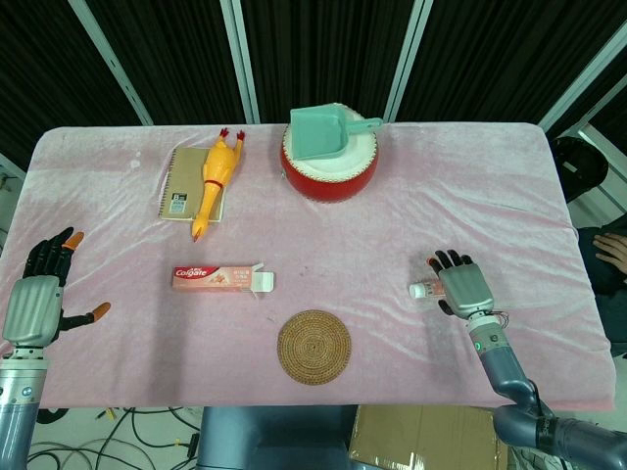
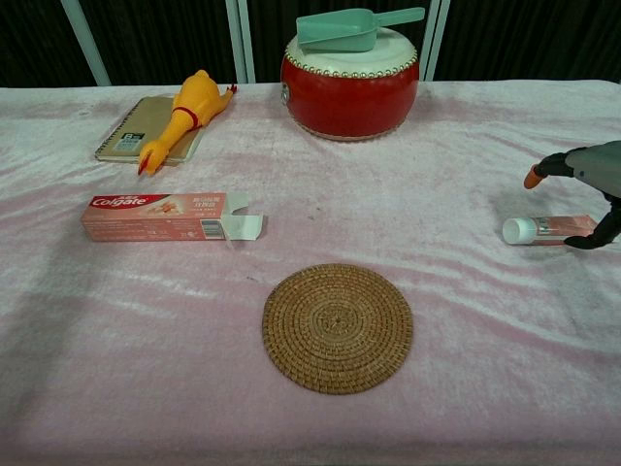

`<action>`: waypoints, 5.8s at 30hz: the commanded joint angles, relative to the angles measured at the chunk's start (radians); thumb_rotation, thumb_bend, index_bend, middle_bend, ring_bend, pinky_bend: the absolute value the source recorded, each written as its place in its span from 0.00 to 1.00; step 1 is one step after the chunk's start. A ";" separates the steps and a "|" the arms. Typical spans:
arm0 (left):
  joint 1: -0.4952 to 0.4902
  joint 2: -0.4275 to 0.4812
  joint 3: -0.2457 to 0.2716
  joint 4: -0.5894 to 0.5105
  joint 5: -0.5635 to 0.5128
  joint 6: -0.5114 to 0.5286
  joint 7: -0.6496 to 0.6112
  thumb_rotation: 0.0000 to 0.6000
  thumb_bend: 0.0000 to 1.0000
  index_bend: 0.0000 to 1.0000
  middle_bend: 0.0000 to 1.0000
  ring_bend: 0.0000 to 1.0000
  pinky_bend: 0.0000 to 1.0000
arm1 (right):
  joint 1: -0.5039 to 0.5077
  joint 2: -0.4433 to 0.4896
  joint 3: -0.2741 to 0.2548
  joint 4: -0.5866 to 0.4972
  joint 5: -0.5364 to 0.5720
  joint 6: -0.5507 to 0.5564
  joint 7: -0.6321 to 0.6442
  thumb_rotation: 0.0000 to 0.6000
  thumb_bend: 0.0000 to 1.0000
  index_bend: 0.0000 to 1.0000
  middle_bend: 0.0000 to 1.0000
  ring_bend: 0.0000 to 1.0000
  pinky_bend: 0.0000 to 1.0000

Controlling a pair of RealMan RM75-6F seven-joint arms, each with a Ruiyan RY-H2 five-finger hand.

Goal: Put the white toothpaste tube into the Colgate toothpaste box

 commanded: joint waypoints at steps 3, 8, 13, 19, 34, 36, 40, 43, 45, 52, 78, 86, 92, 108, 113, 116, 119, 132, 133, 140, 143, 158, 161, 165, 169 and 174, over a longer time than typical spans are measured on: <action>0.000 0.001 -0.001 0.000 -0.002 0.000 -0.001 1.00 0.02 0.00 0.00 0.00 0.00 | 0.001 -0.006 -0.003 0.008 0.006 -0.004 -0.003 1.00 0.21 0.20 0.12 0.10 0.21; 0.001 0.002 -0.002 0.001 -0.002 0.001 -0.004 1.00 0.02 0.00 0.00 0.00 0.00 | 0.002 -0.014 -0.002 0.030 0.020 -0.010 -0.001 1.00 0.22 0.20 0.12 0.10 0.21; -0.001 0.001 -0.002 0.002 -0.003 -0.002 -0.003 1.00 0.02 0.00 0.00 0.00 0.00 | 0.001 -0.015 -0.002 0.038 0.022 -0.011 0.004 1.00 0.23 0.20 0.16 0.13 0.21; -0.002 0.000 -0.002 0.006 -0.003 -0.003 -0.003 1.00 0.02 0.00 0.00 0.00 0.00 | -0.001 -0.016 -0.003 0.045 0.023 -0.014 0.012 1.00 0.24 0.22 0.19 0.15 0.21; -0.005 -0.003 -0.004 0.016 -0.010 -0.008 -0.006 1.00 0.02 0.00 0.00 0.00 0.00 | 0.003 -0.038 -0.008 0.088 0.019 -0.031 0.026 1.00 0.28 0.26 0.24 0.19 0.21; -0.005 -0.004 -0.004 0.017 -0.010 -0.009 -0.005 1.00 0.02 0.00 0.00 0.00 0.00 | 0.003 -0.039 -0.008 0.094 0.022 -0.034 0.027 1.00 0.30 0.27 0.24 0.20 0.21; -0.005 -0.006 -0.004 0.021 -0.009 -0.008 -0.006 1.00 0.02 0.00 0.00 0.00 0.00 | 0.003 -0.042 -0.008 0.103 0.023 -0.037 0.031 1.00 0.33 0.33 0.29 0.24 0.21; -0.006 -0.008 -0.004 0.023 -0.011 -0.010 -0.006 1.00 0.02 0.00 0.00 0.00 0.00 | 0.004 -0.047 -0.009 0.111 0.022 -0.040 0.034 1.00 0.35 0.37 0.33 0.28 0.23; -0.006 -0.009 -0.004 0.024 -0.012 -0.010 -0.006 1.00 0.02 0.00 0.00 0.00 0.00 | 0.004 -0.055 -0.009 0.123 0.033 -0.051 0.034 1.00 0.35 0.37 0.33 0.28 0.23; -0.007 -0.011 -0.003 0.028 -0.014 -0.013 -0.006 1.00 0.02 0.00 0.00 0.00 0.00 | 0.005 -0.065 -0.005 0.133 0.029 -0.047 0.040 1.00 0.36 0.45 0.41 0.36 0.28; -0.165 -0.069 -0.044 -0.006 -0.159 -0.229 0.225 1.00 0.03 0.04 0.00 0.00 0.04 | 0.018 0.010 0.036 0.038 -0.010 -0.008 0.060 1.00 0.39 0.65 0.59 0.56 0.48; -0.310 -0.180 -0.074 0.042 -0.440 -0.387 0.450 1.00 0.07 0.11 0.07 0.03 0.14 | 0.021 0.041 0.048 0.014 -0.001 -0.006 0.065 1.00 0.39 0.65 0.59 0.56 0.48; -0.398 -0.277 -0.062 0.094 -0.586 -0.402 0.598 1.00 0.14 0.15 0.10 0.07 0.18 | 0.018 0.063 0.051 0.005 0.006 -0.006 0.076 1.00 0.39 0.65 0.59 0.56 0.48; -0.507 -0.410 -0.062 0.213 -0.717 -0.413 0.657 1.00 0.37 0.35 0.29 0.22 0.33 | 0.017 0.081 0.051 -0.002 0.000 -0.003 0.101 1.00 0.39 0.65 0.59 0.56 0.48; -0.504 -0.414 -0.055 0.220 -0.698 -0.405 0.619 1.00 0.42 0.39 0.34 0.26 0.37 | 0.016 0.085 0.049 0.000 0.000 -0.003 0.105 1.00 0.39 0.65 0.59 0.56 0.48; -0.501 -0.409 -0.047 0.221 -0.683 -0.405 0.603 1.00 0.43 0.40 0.34 0.27 0.38 | 0.016 0.085 0.045 0.000 -0.003 -0.003 0.104 1.00 0.39 0.65 0.59 0.56 0.48; -0.497 -0.403 -0.042 0.220 -0.663 -0.406 0.578 1.00 0.43 0.40 0.34 0.27 0.38 | 0.015 0.085 0.042 -0.004 -0.007 0.000 0.103 1.00 0.39 0.65 0.59 0.56 0.48; -0.472 -0.402 -0.068 0.259 -0.401 -0.397 0.288 1.00 0.43 0.40 0.34 0.27 0.39 | 0.062 0.145 0.056 -0.087 -0.173 0.088 0.031 1.00 0.39 0.65 0.59 0.56 0.48; -0.472 -0.407 -0.074 0.260 -0.382 -0.393 0.265 1.00 0.43 0.40 0.34 0.27 0.39 | 0.068 0.151 0.059 -0.094 -0.186 0.094 0.020 1.00 0.39 0.65 0.59 0.56 0.48; -0.492 -0.462 -0.112 0.278 -0.294 -0.377 0.138 1.00 0.43 0.40 0.34 0.27 0.39 | 0.120 0.182 0.089 -0.132 -0.274 0.135 -0.078 1.00 0.39 0.65 0.59 0.56 0.48; -0.505 -0.483 -0.131 0.275 -0.298 -0.378 0.125 1.00 0.43 0.40 0.34 0.27 0.39 | 0.142 0.189 0.094 -0.131 -0.321 0.151 -0.116 1.00 0.39 0.65 0.59 0.56 0.48; -0.553 -0.569 -0.220 0.245 -0.370 -0.357 0.103 1.00 0.43 0.40 0.34 0.27 0.39 | 0.218 0.196 0.121 -0.099 -0.444 0.177 -0.193 1.00 0.39 0.65 0.59 0.56 0.48; -0.564 -0.580 -0.228 0.248 -0.378 -0.357 0.108 1.00 0.43 0.40 0.34 0.27 0.39 | 0.225 0.195 0.125 -0.094 -0.456 0.183 -0.197 1.00 0.39 0.65 0.59 0.56 0.48; -0.579 -0.591 -0.238 0.246 -0.394 -0.359 0.121 1.00 0.43 0.40 0.34 0.27 0.39 | 0.233 0.196 0.129 -0.092 -0.472 0.193 -0.198 1.00 0.39 0.65 0.59 0.56 0.48; -0.590 -0.596 -0.246 0.241 -0.411 -0.358 0.139 1.00 0.43 0.40 0.34 0.27 0.39 | 0.240 0.199 0.127 -0.092 -0.495 0.200 -0.195 1.00 0.39 0.65 0.59 0.56 0.48; -0.600 -0.598 -0.255 0.225 -0.435 -0.356 0.157 1.00 0.43 0.39 0.34 0.27 0.39 | 0.247 0.205 0.116 -0.088 -0.524 0.199 -0.185 1.00 0.39 0.65 0.58 0.56 0.48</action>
